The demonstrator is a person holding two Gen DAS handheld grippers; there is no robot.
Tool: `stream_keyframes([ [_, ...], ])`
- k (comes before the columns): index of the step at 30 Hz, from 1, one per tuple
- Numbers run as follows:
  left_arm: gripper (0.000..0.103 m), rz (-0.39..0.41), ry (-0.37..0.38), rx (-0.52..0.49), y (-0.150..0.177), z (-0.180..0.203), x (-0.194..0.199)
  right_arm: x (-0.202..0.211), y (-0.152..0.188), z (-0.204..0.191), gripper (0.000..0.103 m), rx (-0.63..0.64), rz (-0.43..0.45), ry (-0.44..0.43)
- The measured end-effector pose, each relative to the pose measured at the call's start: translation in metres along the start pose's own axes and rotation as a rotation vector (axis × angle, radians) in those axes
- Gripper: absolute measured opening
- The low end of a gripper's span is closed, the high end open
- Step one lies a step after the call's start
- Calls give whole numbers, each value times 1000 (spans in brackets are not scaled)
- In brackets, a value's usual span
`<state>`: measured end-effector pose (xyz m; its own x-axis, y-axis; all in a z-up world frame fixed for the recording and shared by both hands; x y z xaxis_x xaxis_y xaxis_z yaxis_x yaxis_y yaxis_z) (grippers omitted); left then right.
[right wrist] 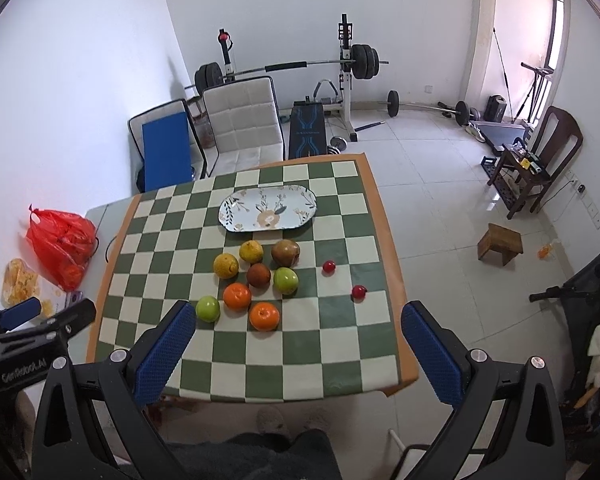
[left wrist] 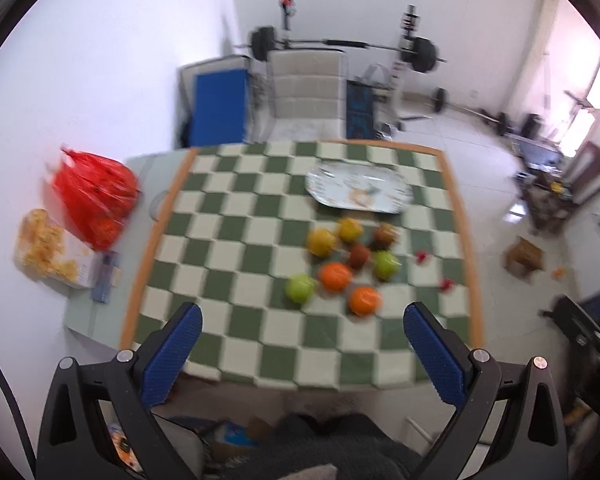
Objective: Organize fruits
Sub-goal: 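Grasp the small green apple with the left tool while the right tool grasps a tangerine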
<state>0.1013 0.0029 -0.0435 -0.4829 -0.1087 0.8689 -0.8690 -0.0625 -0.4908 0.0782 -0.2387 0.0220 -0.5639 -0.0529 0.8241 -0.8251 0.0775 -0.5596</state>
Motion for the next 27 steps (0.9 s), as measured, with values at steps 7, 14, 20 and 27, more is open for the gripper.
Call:
stream_keyframes([
  [7,103,-70,-217,-59,-31,-6,-109,-123,12,-3,103,-61,-172,-146],
  [14,94,-361,-106,-74,-17,-7,-245,-262,54,-18,103,-108,-340,-143],
  [20,88,-504,13,-143,8,-1,-319,-347,96,-34,100,-142,-433,-100],
  [27,81,-620,107,-296,39,27,-381,-404,125,-43,89,-199,-549,-79],
])
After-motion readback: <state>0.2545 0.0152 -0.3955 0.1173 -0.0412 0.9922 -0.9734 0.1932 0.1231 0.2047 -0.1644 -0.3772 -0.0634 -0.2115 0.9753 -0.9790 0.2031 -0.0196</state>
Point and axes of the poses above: each gripper's, at about its wrist camera, not at the fingertips, and x roughly against the way its jaws point, z to its right, y to its underside, the point moved 6 cm from there along -x, roughly the way its jaws point, and after that the axes turned 1 degree about x, right-handed, at the moved point
